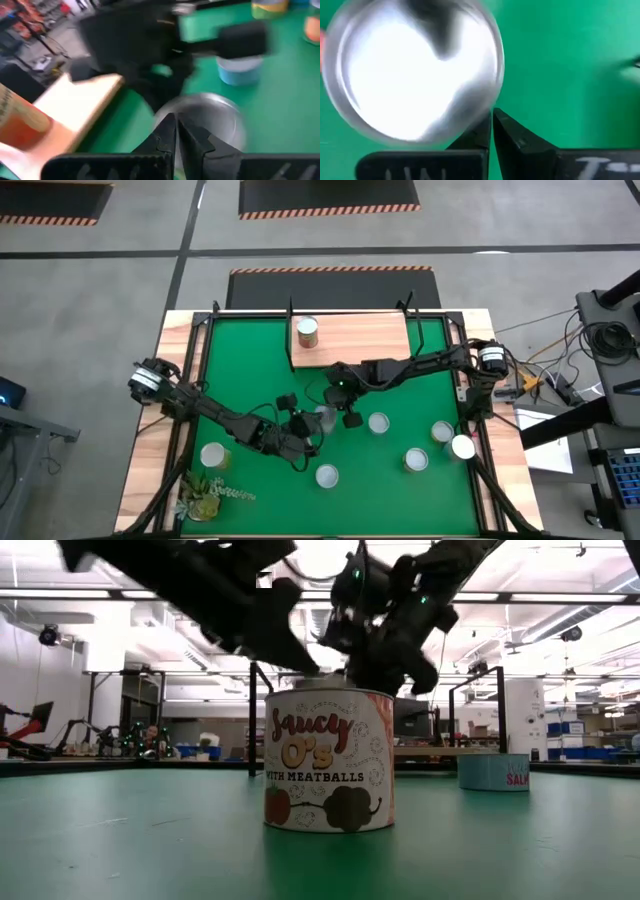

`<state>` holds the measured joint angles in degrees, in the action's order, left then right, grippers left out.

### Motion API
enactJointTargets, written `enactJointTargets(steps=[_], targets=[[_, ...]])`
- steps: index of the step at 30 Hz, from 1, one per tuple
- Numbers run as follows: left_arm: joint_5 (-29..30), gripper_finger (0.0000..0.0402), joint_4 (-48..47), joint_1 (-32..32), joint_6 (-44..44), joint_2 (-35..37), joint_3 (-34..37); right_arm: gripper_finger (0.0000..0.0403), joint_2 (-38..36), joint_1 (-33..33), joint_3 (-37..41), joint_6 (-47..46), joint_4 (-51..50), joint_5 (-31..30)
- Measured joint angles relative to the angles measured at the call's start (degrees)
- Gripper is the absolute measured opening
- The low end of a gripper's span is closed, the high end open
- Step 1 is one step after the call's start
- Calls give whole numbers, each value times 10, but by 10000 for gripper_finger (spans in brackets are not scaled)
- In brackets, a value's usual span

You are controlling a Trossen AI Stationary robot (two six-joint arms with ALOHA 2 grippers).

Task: Pick and place cans onto a shelf
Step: Put the canned peas on the shelf

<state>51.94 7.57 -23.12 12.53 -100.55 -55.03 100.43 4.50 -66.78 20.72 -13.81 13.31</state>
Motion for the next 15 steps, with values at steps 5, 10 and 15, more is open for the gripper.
enactJointTargets(steps=[5, 10, 15], targets=[[5, 0, -39, 13, -6, 4, -28, 9, -3, -16, 0, -18, -8, -9], [4, 0, -56, 33, -1, 6, -28, 9, -15, -20, 0, -36, -23, -9], [-10, 0, -115, 21, -10, 37, -44, 9, -48, -20, 1, -48, -58, -27]])
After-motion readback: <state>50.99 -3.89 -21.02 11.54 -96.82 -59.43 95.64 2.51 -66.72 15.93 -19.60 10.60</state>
